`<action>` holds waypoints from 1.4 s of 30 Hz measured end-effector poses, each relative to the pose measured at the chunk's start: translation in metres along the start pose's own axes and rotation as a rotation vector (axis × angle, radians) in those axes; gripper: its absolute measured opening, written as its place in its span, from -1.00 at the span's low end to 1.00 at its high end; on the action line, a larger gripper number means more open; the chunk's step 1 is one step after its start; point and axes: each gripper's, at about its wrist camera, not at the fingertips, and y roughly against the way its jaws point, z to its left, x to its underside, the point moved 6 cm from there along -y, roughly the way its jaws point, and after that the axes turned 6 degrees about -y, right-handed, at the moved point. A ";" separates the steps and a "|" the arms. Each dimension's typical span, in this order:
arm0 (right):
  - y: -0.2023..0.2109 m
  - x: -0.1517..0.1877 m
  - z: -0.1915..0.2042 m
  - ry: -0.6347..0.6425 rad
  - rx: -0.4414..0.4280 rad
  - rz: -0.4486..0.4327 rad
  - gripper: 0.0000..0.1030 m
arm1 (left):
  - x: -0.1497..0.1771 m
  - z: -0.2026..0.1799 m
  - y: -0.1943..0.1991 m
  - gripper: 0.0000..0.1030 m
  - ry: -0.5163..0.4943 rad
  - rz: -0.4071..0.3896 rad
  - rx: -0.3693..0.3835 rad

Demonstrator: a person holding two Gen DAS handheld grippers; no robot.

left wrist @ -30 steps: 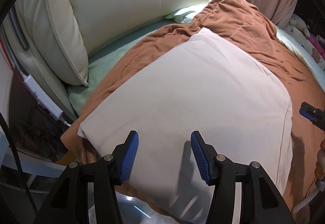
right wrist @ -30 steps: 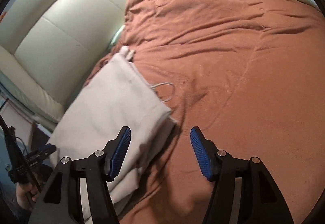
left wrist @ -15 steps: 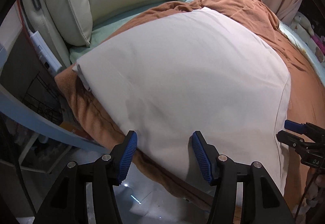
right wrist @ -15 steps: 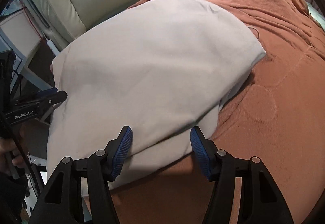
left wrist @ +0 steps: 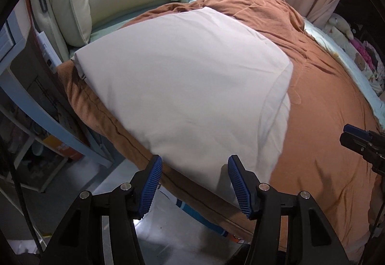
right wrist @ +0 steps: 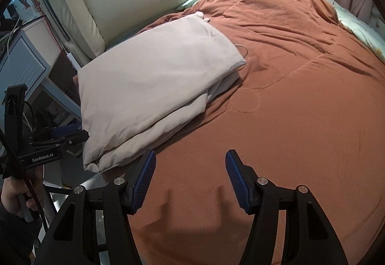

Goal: Fold large clothes

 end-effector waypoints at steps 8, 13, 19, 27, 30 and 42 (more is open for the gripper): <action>0.084 0.029 -0.025 -0.026 0.081 -0.079 0.48 | 0.004 -0.060 0.050 0.58 -0.078 -0.117 0.030; 0.133 0.058 -0.038 -0.066 0.112 -0.131 0.72 | 0.011 -0.089 0.087 0.84 -0.101 -0.210 0.048; 0.188 0.091 -0.033 -0.034 0.186 -0.176 1.00 | 0.025 -0.119 0.134 0.99 -0.133 -0.325 0.064; 0.254 0.138 -0.020 -0.077 0.211 -0.267 1.00 | 0.053 -0.149 0.176 0.99 -0.181 -0.393 0.112; 0.270 0.157 -0.022 -0.086 0.229 -0.285 1.00 | 0.065 -0.160 0.192 0.99 -0.203 -0.406 0.132; 0.345 0.247 -0.030 -0.227 0.282 -0.413 1.00 | 0.126 -0.180 0.261 0.99 -0.259 -0.492 0.194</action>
